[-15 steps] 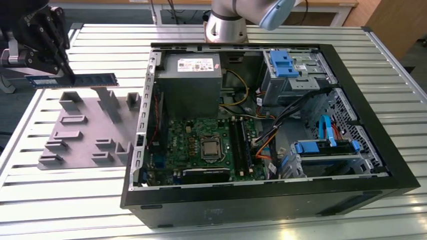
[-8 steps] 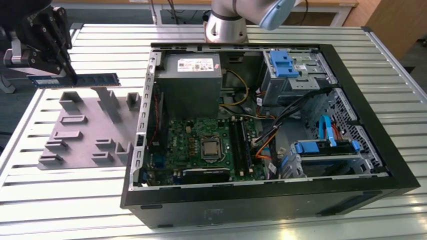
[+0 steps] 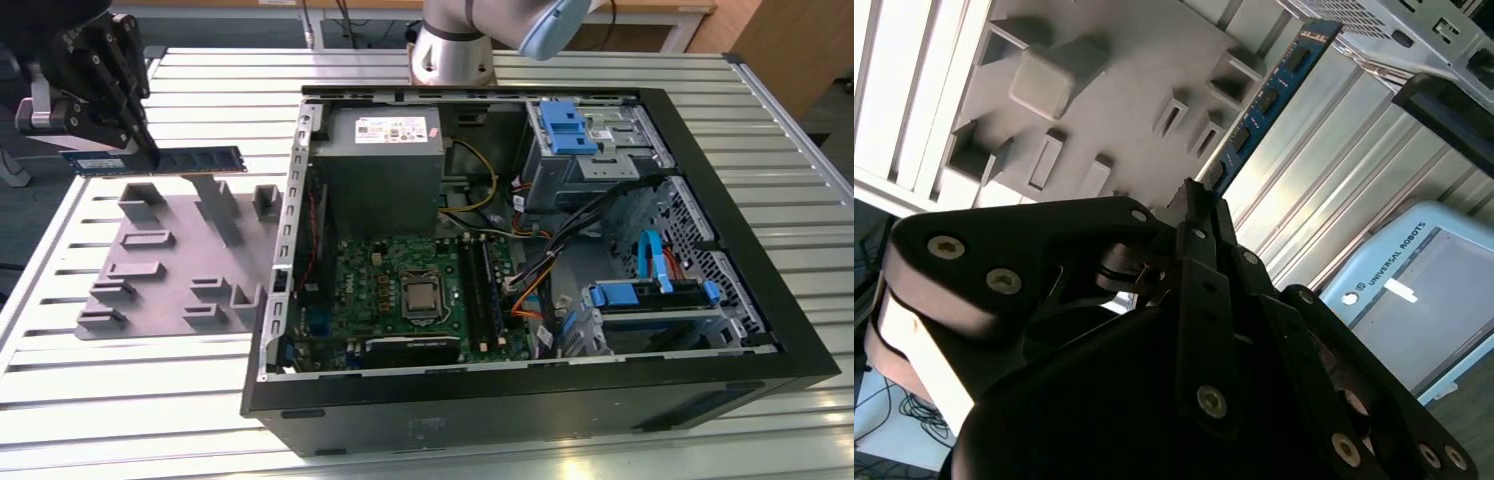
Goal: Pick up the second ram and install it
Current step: 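Pick up the second ram and move it above second insertion slot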
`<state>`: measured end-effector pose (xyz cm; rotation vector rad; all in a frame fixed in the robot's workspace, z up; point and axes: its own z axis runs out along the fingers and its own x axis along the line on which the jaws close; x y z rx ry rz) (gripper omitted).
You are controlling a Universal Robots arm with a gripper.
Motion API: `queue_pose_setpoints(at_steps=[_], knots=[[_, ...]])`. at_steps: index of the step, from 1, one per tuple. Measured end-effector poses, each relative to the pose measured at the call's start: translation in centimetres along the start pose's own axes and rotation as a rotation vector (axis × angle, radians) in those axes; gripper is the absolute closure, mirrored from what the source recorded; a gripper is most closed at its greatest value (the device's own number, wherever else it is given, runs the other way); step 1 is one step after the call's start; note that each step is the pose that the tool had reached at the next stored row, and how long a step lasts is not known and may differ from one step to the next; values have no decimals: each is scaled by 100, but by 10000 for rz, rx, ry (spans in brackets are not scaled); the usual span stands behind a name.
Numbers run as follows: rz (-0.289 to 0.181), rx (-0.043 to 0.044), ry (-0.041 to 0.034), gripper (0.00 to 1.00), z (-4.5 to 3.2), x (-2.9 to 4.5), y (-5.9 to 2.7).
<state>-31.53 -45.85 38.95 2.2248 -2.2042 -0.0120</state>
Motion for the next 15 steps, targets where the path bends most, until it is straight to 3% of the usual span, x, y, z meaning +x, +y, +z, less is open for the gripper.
queue_pose_setpoints(at_steps=[15], knots=[[0,0,0,86,0,1,-95]])
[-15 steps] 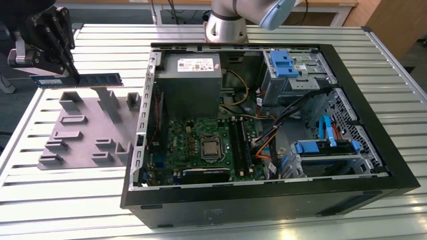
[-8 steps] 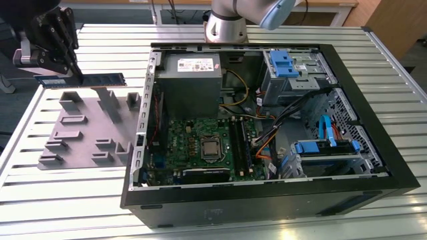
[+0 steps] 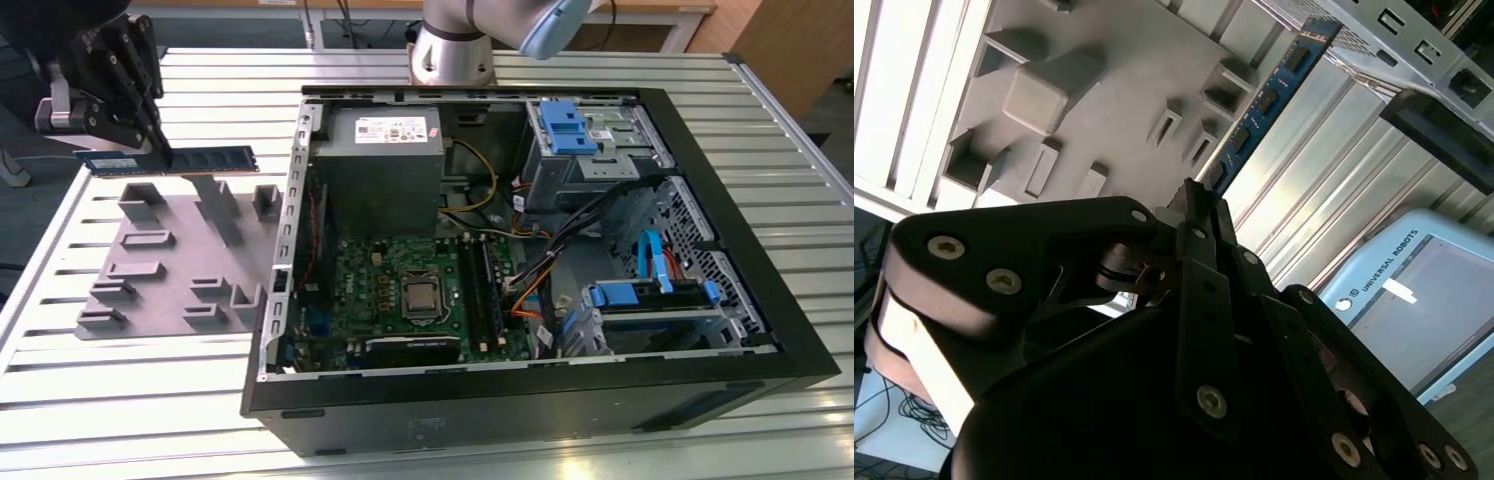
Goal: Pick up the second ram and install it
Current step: 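Pick up the second ram and move it above second insertion slot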
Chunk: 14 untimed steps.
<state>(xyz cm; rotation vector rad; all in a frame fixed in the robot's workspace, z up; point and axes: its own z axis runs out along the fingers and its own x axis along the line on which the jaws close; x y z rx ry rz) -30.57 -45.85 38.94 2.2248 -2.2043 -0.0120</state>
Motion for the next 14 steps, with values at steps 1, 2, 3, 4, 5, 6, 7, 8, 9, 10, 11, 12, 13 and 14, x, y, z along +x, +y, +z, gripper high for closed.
queue_pose_setpoints(at_steps=[1,2,3,4,5,6,7,8,9,10,11,12,13,14], knots=[[0,0,-1,86,0,0,-5],[0,1,0,86,0,0,-11],[0,0,0,86,0,0,-16],[0,-1,0,86,0,0,-21],[0,0,0,86,0,0,-26],[0,0,0,86,0,0,-31],[0,0,0,86,0,0,-36],[0,-1,1,86,-1,0,-42],[0,0,0,86,-1,0,-47],[0,0,0,86,0,0,-51],[0,0,0,86,-1,0,-56],[0,0,0,86,0,0,-61],[0,0,0,86,-1,0,-66],[0,0,0,86,-1,1,-71]])
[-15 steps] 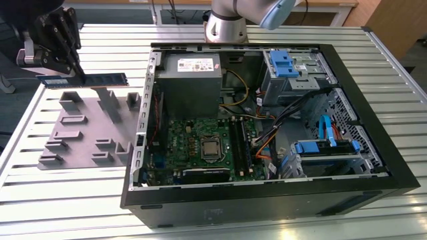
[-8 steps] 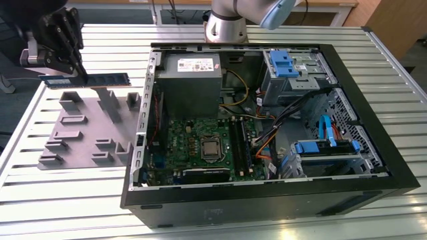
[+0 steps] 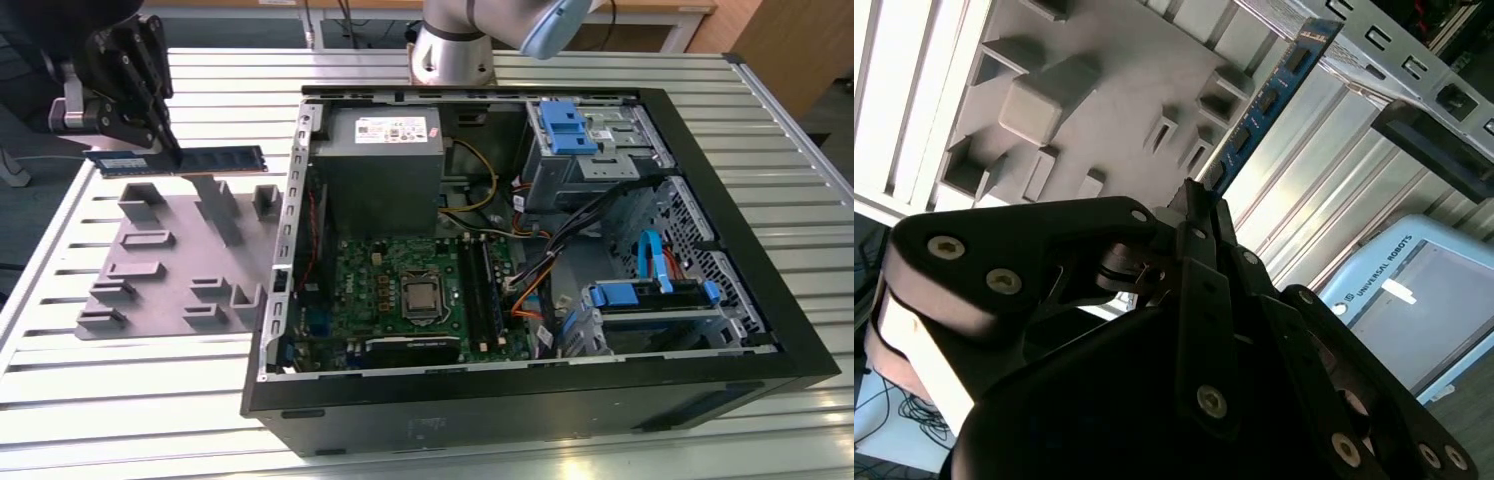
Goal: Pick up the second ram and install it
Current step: 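Pick up the second ram and move it above second insertion slot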
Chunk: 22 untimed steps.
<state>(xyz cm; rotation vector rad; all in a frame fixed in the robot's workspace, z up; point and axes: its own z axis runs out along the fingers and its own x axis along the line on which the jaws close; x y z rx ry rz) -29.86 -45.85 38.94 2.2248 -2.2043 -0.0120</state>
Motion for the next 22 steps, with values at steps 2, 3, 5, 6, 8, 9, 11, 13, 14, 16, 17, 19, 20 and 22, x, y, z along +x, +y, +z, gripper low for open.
queue_pose_setpoints(at_steps=[2,3,5,6,8,9,11,13,14,16,17,19,20,22], knots=[[0,1,-1,86,0,0,-10],[0,0,0,86,0,0,-15],[-1,0,-1,86,0,0,-26],[0,0,-1,86,0,0,-31],[0,0,-1,86,0,0,-41],[0,0,0,86,0,0,-46],[0,0,0,86,0,1,-56],[0,0,0,86,0,1,-66],[0,0,-1,86,0,1,-70],[0,1,-1,86,0,1,-80],[0,0,0,86,0,1,-85],[0,0,0,86,0,1,-95],[0,0,0,86,0,1,-101],[0,0,0,86,0,1,-111]])
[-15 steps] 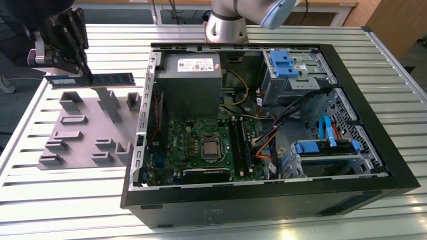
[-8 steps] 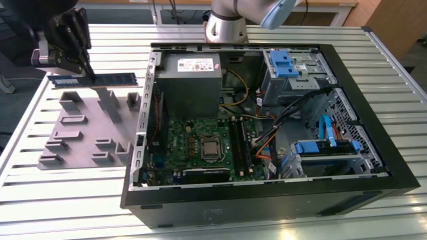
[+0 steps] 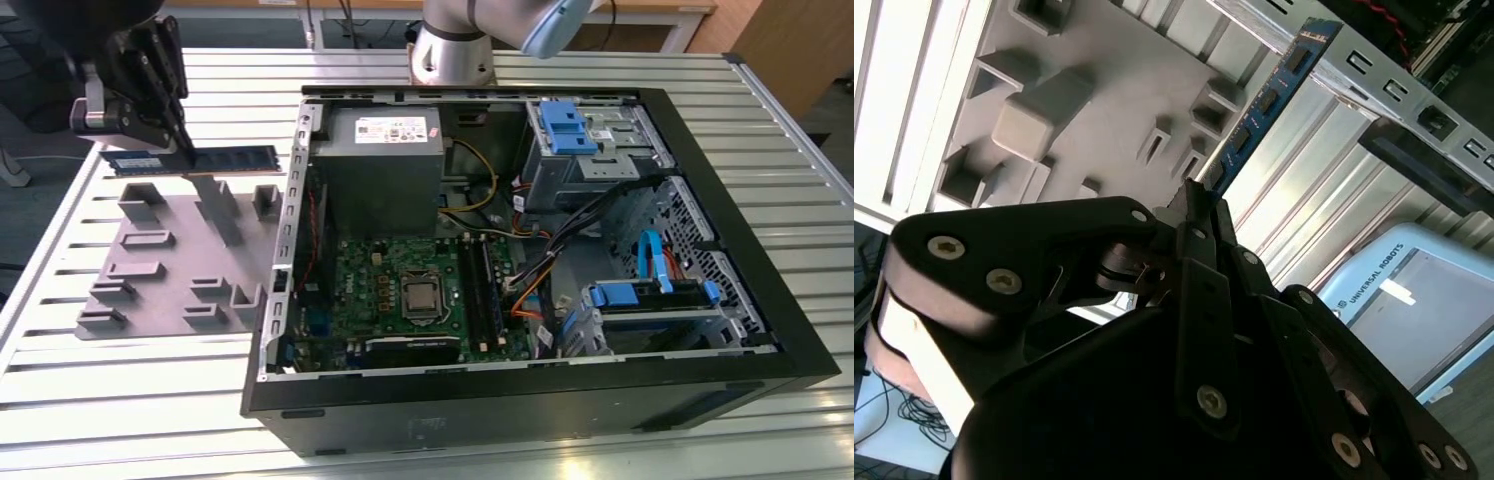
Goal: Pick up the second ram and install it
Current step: 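Pick up the second ram and move it above second insertion slot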
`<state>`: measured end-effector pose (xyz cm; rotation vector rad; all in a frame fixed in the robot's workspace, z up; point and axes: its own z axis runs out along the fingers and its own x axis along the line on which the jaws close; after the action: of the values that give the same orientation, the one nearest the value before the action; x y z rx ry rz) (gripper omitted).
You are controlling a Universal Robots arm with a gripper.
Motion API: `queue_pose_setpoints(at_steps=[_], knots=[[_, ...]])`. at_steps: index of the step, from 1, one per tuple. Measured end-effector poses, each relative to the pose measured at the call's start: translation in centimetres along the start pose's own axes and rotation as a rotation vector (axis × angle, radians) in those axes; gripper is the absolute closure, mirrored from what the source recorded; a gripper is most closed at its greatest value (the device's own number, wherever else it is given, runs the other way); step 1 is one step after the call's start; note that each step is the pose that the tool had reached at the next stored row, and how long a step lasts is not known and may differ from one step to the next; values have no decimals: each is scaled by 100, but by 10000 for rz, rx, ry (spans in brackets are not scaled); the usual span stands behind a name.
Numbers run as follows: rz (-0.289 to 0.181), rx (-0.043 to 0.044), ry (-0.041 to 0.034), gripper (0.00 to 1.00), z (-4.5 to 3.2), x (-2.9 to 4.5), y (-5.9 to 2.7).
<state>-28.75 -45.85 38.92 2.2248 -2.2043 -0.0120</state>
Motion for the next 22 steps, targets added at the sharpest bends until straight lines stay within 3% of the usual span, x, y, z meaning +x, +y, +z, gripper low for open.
queue_pose_setpoints(at_steps=[22], knots=[[0,0,0,86,0,1,-119]])
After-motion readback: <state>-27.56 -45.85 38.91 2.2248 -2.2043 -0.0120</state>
